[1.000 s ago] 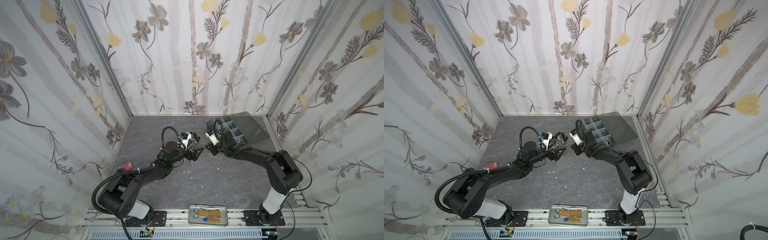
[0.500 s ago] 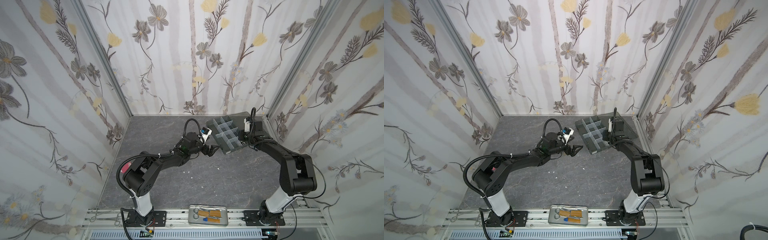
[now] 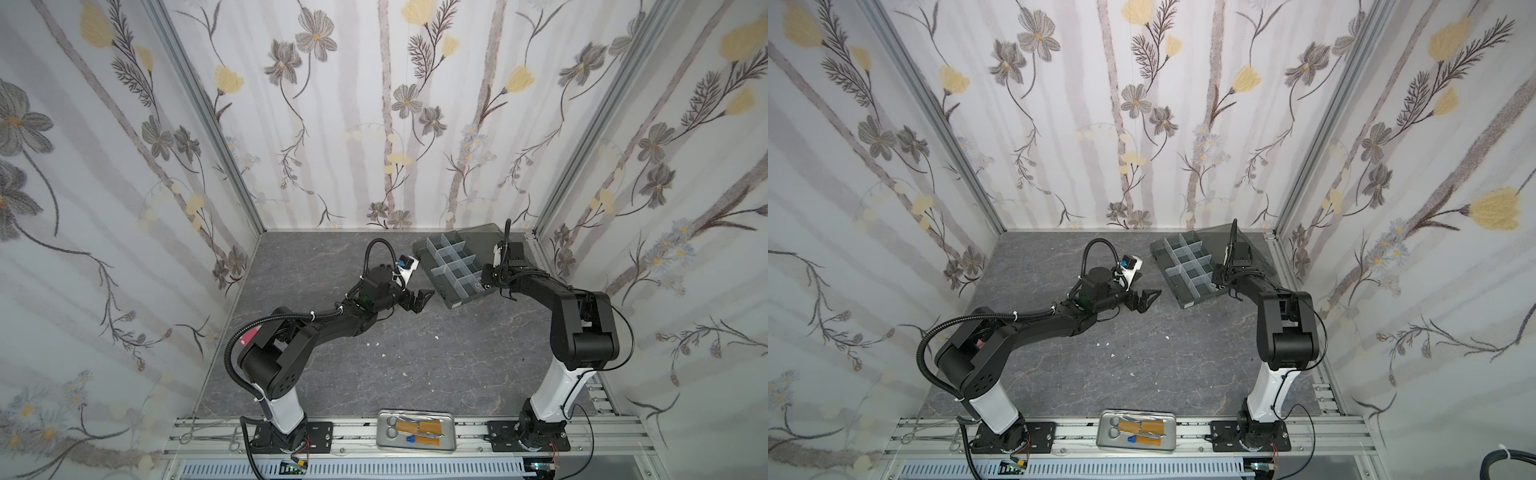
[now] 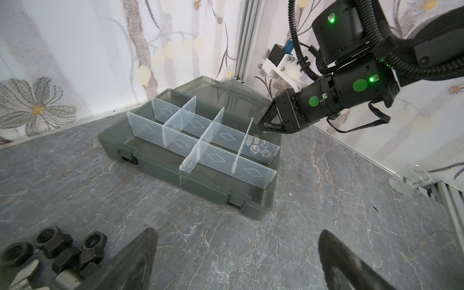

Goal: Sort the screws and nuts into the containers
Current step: 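Carry the silver hex nut over the box compartment and release it, then move the right gripper back to the pile above a brass wing nut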

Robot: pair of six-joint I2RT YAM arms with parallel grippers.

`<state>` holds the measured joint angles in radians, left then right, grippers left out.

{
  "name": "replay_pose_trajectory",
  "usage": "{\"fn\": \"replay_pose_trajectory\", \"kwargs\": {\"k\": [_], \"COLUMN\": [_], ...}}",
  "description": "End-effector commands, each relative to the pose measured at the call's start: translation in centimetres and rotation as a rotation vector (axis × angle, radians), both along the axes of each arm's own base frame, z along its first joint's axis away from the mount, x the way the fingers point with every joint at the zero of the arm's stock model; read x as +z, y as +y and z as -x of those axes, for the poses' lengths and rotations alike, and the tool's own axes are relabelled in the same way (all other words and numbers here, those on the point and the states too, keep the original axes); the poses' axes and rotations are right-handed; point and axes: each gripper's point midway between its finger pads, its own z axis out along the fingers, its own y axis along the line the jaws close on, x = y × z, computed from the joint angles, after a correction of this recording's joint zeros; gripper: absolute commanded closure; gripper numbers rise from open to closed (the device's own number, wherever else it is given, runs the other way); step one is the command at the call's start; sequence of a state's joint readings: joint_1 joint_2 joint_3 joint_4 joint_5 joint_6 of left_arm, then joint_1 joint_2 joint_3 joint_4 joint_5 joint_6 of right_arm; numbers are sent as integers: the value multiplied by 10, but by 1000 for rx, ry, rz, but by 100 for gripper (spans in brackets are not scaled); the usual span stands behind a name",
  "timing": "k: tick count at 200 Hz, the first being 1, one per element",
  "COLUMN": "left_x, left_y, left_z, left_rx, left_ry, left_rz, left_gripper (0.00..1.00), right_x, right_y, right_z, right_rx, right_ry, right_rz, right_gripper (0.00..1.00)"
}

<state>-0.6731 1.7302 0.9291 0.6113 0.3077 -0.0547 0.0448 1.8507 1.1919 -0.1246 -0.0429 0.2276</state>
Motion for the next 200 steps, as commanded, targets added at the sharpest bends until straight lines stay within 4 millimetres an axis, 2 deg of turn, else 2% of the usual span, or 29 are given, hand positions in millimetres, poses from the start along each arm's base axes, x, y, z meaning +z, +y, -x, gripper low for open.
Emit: {"fn": "replay_pose_trajectory", "kwargs": {"k": [1,27,49,71,95,114,139,162,200], "left_x": [11,17,21,26,21,11,-1,-8,-15], "left_y": [9,26,48,79,120,153,185,198,194], "left_z": [-7,-15,-24,-32,-35,-34,-28,-22,-23], "left_rx": [56,145,236,323,434,530,614,645,632], "left_ry": [-38,-63,-71,-56,-34,4,50,71,94], "left_rz": [8,11,11,65,109,113,146,162,167], "left_gripper": [0,0,0,0,0,0,0,0,0], "right_x": [4,18,37,61,74,64,39,18,-9], "right_y": [2,10,37,98,187,237,275,285,304], "right_z": [-2,0,1,10,36,56,68,66,74], "right_rx": [-4,13,89,256,546,703,814,830,876], "right_ry": [-4,-38,-83,-169,-234,-230,-179,-140,-52], "right_rz": [-13,-20,-39,-69,-126,-103,-67,-9,8], "right_gripper": [52,48,51,53,53,53,53,52,51]}}
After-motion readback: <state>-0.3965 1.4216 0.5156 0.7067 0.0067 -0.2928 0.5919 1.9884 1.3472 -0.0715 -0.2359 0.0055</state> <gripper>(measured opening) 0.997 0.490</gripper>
